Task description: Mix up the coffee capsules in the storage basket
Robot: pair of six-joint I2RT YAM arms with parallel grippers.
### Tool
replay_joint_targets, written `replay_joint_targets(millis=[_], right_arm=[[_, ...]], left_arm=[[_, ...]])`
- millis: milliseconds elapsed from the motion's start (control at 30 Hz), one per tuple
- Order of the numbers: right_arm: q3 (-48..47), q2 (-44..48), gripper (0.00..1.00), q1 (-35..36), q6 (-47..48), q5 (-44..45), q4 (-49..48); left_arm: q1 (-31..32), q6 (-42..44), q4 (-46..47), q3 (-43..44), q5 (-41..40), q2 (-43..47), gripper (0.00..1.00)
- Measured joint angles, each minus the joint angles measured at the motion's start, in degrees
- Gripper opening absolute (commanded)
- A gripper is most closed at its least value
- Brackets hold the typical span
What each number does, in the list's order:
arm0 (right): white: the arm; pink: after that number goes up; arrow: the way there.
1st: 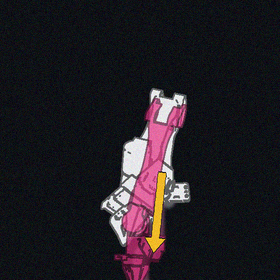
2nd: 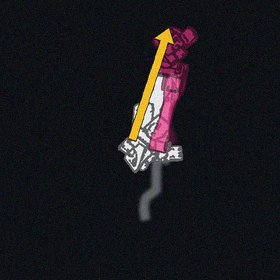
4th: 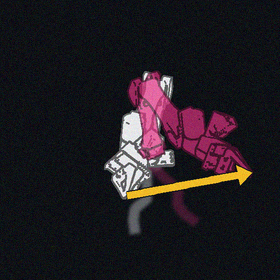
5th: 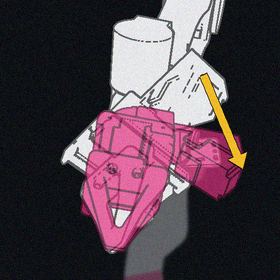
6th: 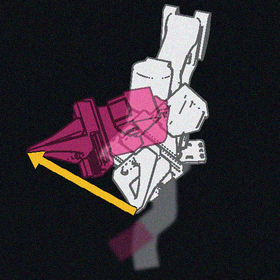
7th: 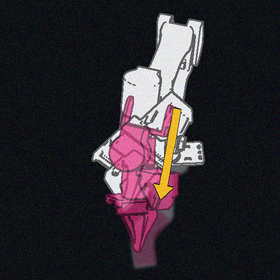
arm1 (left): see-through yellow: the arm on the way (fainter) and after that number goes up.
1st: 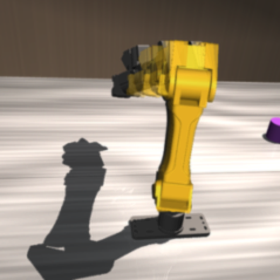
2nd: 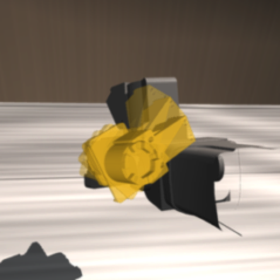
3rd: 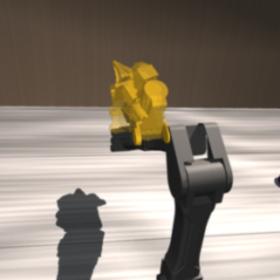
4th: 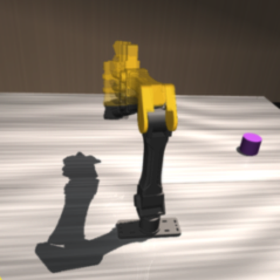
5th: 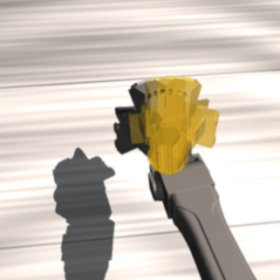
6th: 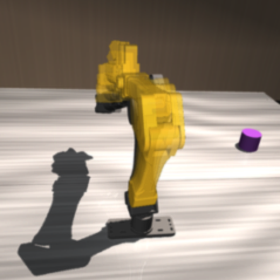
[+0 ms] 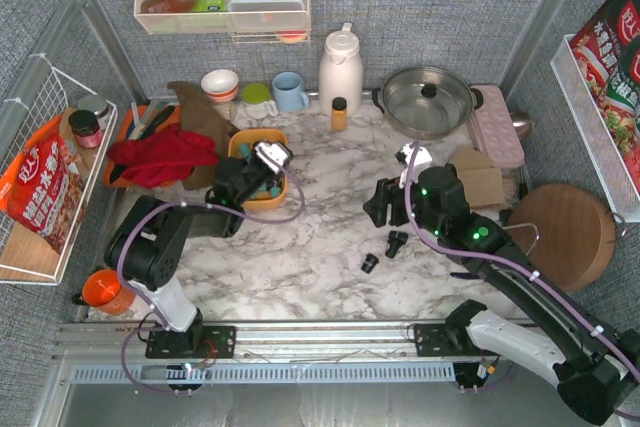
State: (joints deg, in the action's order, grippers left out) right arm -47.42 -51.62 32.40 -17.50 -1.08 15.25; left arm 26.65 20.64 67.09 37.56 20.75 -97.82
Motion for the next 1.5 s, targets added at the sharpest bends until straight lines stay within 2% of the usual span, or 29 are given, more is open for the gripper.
replay_joint_targets(millis=[100, 267, 533, 633, 667, 700, 900, 1100, 1233, 1400, 1500], right_arm=[[1.0, 1.0, 0.66, 0.0, 1.3, 2.0, 1.7], [1.5, 0.7, 0.66, -0.1, 3.1, 3.8, 3.4], [3.7, -0.9, 0.66, -0.1, 3.7, 5.1, 3.3], [3.7, -2.1, 0.66, -0.1, 3.7, 5.1, 3.0], [3.7, -2.5, 0.66, -0.1, 3.7, 5.1, 2.9], [3.7, -2.8, 0.66, -0.1, 3.7, 5.0, 2.9], [4.4, -5.8, 0.66, -0.1, 3.2, 5.1, 2.7], [5.1, -10.0, 0.65, -0.1, 1.2, 4.0, 2.9], [6.6, -11.9, 0.65, 0.3, 1.7, 0.4, 3.1], [8.0, -13.4, 0.66, 2.3, 7.7, -4.6, 3.0], [8.2, -15.7, 0.67, 3.9, 10.6, -6.4, 2.4]], left_arm=[[-4.1, -2.3, -2.7, 2.0, -3.2, -1.4, 0.37], [-9.7, -5.4, -7.7, 6.9, -2.7, -3.0, 0.4], [-11.9, -7.8, -12.4, 8.3, -2.0, -4.5, 0.53], [-12.1, -8.2, -13.3, 8.7, -2.2, -5.0, 0.73], [-12.2, -8.3, -13.6, 8.8, -2.2, -5.2, 0.89], [-12.2, -8.5, -13.7, 8.8, -2.6, -5.2, 0.98], [-12.5, -10.6, -15.5, 8.9, -5.7, -4.0, 0.99], [-12.4, -16.3, -16.4, 10.5, -7.3, 0.8, 0.99], [-12.4, -20.0, -22.0, 14.1, -8.7, 3.7, 0.99], [-12.5, -23.6, -34.7, 22.4, -12.8, 4.1, 0.99], [-12.5, -25.0, -38.4, 23.2, -13.7, 4.1, 0.99]])
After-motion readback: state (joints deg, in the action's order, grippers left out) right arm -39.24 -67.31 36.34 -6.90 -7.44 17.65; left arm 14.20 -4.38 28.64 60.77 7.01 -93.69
